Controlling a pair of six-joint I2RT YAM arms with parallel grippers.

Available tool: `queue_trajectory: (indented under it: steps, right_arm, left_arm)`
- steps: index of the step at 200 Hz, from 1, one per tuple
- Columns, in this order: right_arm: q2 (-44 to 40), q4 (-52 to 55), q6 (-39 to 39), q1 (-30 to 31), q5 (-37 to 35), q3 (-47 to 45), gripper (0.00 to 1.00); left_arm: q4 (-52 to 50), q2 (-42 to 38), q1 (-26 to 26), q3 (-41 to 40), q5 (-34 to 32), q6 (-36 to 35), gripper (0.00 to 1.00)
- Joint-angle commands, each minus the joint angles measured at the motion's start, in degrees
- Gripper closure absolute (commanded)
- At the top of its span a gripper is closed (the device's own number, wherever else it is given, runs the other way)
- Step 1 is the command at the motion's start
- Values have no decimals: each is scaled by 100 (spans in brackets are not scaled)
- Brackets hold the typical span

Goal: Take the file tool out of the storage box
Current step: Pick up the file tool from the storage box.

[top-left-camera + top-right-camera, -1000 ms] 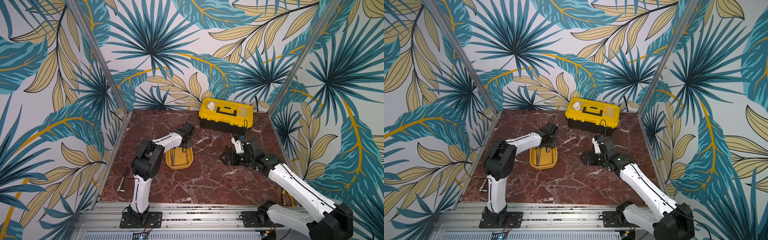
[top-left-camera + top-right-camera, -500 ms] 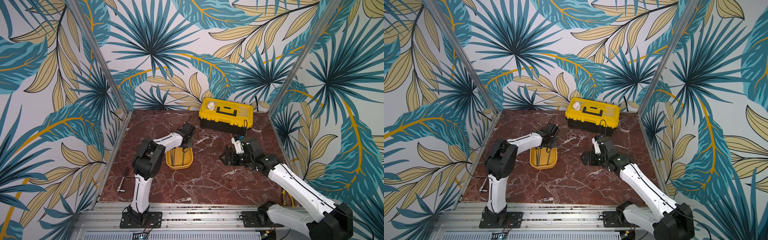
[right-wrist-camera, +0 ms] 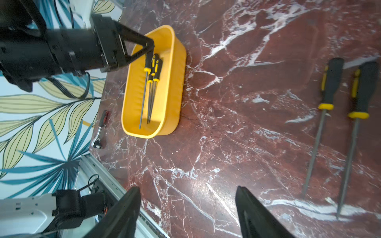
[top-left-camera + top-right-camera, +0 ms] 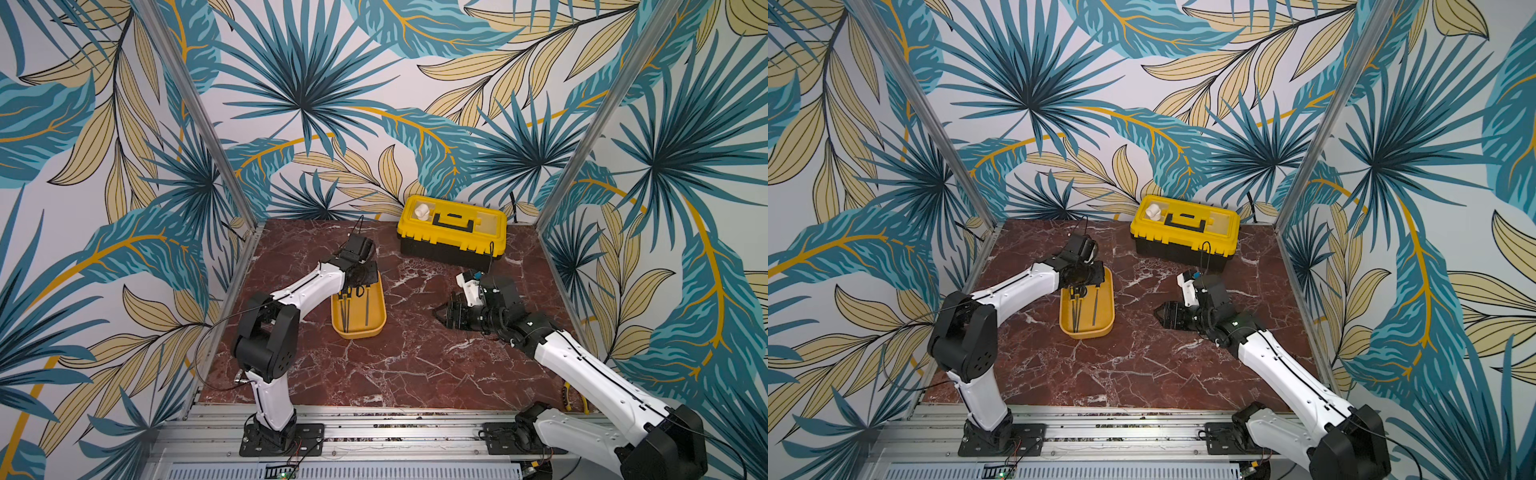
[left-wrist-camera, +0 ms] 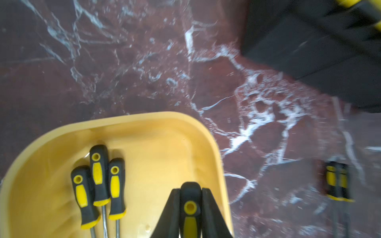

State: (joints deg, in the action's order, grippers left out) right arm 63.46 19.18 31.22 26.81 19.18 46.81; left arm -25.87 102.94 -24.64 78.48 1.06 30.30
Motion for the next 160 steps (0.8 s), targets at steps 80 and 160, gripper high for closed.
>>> queue_trajectory:
  steps: [80,160]
  right_arm:
    - [1055,-1755,1120,885,528,481,56]
    - [1503,-1833,1154,1274,285,594,64]
  left_arm:
    - [1210,-1474,-317,-1194,677,1548,92]
    - [1457,-1609,-480,-1282,581,1880,92]
